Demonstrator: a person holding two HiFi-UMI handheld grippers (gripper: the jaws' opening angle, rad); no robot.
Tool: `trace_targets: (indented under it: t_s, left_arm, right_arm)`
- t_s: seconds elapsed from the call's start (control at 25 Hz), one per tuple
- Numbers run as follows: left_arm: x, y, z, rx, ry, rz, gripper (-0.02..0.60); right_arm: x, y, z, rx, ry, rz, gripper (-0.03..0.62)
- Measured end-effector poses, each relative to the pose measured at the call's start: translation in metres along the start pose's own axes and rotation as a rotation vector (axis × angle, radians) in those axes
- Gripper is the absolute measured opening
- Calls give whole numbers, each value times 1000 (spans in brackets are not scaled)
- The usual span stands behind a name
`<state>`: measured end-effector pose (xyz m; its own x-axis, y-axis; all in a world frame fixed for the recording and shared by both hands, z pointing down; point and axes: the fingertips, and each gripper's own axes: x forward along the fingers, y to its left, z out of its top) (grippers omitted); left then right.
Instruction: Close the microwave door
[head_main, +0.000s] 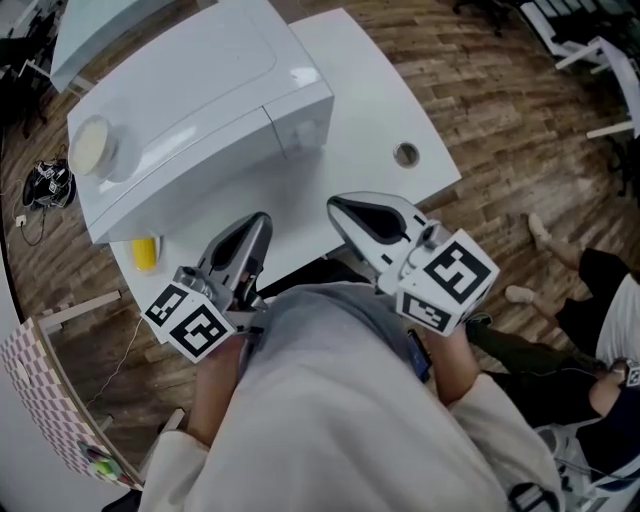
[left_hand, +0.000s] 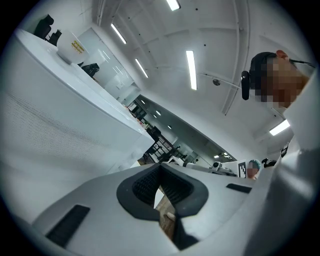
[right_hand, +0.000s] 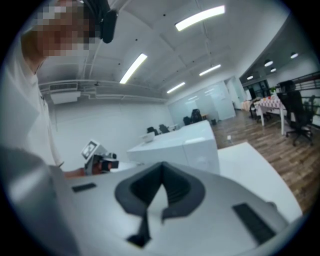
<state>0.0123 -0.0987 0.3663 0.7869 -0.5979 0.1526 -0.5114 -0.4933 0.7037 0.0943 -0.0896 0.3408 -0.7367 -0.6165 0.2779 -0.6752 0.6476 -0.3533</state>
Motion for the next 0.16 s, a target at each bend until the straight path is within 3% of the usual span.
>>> trace_targets:
  t_s: [0.16]
  left_arm:
    - [0,2,1,-7,0,-2,15]
  right_arm:
    - [3,-2,-3,18,3,-9,20]
